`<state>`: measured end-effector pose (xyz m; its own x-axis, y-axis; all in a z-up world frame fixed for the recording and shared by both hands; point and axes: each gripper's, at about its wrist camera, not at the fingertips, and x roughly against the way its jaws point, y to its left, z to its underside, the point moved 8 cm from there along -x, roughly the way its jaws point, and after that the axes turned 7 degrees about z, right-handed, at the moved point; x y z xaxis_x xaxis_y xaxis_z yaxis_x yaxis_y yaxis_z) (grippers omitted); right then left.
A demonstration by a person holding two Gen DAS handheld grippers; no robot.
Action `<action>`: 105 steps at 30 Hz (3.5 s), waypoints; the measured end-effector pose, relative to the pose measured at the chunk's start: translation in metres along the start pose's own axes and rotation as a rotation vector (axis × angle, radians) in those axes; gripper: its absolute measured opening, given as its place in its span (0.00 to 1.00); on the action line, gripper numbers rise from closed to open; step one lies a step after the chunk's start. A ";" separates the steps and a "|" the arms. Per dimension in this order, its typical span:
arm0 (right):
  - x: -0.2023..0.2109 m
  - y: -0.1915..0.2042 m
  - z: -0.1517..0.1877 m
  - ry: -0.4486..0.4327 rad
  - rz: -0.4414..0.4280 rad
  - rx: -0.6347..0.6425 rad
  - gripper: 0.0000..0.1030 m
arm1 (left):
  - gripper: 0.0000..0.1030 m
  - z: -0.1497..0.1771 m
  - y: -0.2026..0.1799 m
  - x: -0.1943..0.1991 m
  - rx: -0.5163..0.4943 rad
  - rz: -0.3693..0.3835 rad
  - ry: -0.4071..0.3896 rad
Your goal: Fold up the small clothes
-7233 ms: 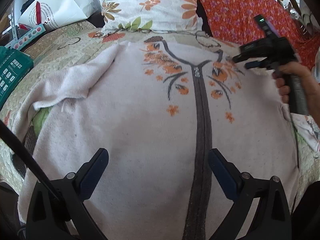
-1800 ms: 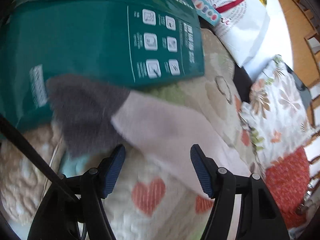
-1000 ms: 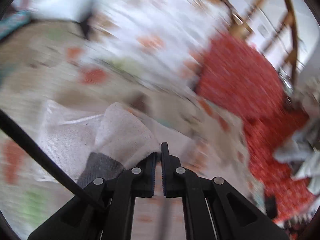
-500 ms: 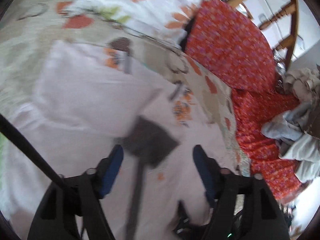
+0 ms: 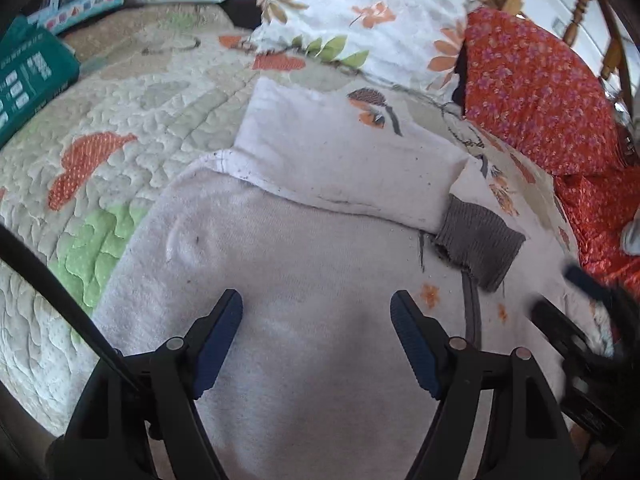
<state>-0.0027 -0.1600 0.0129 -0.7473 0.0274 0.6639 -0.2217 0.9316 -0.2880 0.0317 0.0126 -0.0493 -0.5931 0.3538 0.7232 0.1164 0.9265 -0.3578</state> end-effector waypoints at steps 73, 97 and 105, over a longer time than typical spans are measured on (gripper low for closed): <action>0.150 -0.451 0.128 -0.035 0.384 -1.113 0.05 | 0.91 0.007 -0.018 -0.008 -0.077 -0.059 -0.014; -0.096 -0.025 -0.160 0.176 -0.291 -0.570 0.05 | 0.91 -0.012 0.033 0.022 0.238 0.107 -0.099; -0.136 0.065 -0.178 0.245 -0.385 -0.481 0.05 | 0.91 -0.012 0.039 0.021 0.276 0.140 -0.099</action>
<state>0.1959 -0.0385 0.0263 -0.4940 -0.3114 0.8118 -0.0976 0.9476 0.3041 0.0332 0.0583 -0.0407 -0.6624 0.4485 0.6000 -0.0107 0.7952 -0.6063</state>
